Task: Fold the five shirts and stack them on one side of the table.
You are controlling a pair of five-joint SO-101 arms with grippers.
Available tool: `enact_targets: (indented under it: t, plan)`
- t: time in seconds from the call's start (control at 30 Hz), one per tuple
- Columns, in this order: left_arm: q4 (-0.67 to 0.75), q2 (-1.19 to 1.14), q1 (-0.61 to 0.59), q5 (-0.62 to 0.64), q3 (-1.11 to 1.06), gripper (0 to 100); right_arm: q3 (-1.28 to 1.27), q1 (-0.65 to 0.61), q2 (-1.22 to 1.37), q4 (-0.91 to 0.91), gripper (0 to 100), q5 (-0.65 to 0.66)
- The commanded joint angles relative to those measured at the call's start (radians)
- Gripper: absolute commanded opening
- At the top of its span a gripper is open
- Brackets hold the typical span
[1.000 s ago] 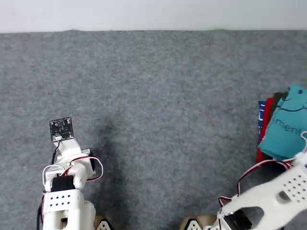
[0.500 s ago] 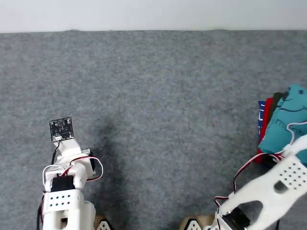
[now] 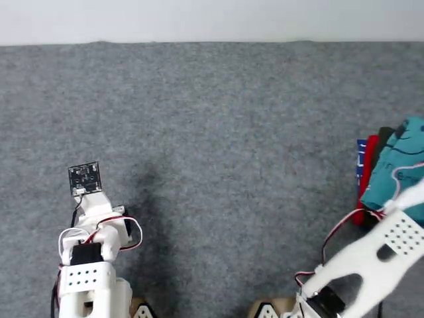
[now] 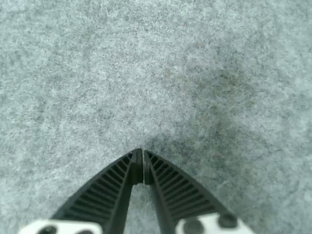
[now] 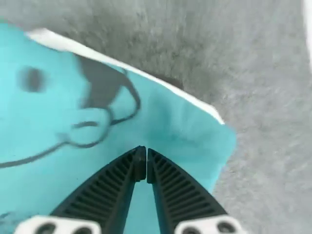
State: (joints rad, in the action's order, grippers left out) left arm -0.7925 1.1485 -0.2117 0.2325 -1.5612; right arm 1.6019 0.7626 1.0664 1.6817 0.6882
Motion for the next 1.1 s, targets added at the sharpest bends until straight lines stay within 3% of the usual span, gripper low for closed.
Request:
enact_targets:
  t: [0.0, 0.23, 0.43, 0.53, 0.67, 1.07]
  plan:
    - [0.021, 0.008, 0.0, 0.006, 0.005, 2, 0.071, -0.061, -0.051, 0.084, 0.9, 0.006]
    - [0.021, 0.008, -0.002, 0.006, 0.005, 2, 0.0, -0.114, 0.064, 0.082, 0.9, -0.009]
    - [0.021, 0.008, -0.002, 0.006, 0.005, 2, -0.002, -0.131, 0.305, -0.03, 0.9, -0.072]
    - [0.021, 0.008, -0.002, 0.006, 0.005, 2, 0.058, -0.131, 0.34, 0.033, 0.9, -0.08]
    - [0.021, 0.008, -0.002, 0.006, 0.005, 2, 0.075, -0.131, 0.285, 0.11, 0.9, -0.127]
    - [0.021, 0.008, -0.002, 0.006, 0.005, 2, 0.026, -0.114, -0.035, 0.119, 0.9, -0.305]
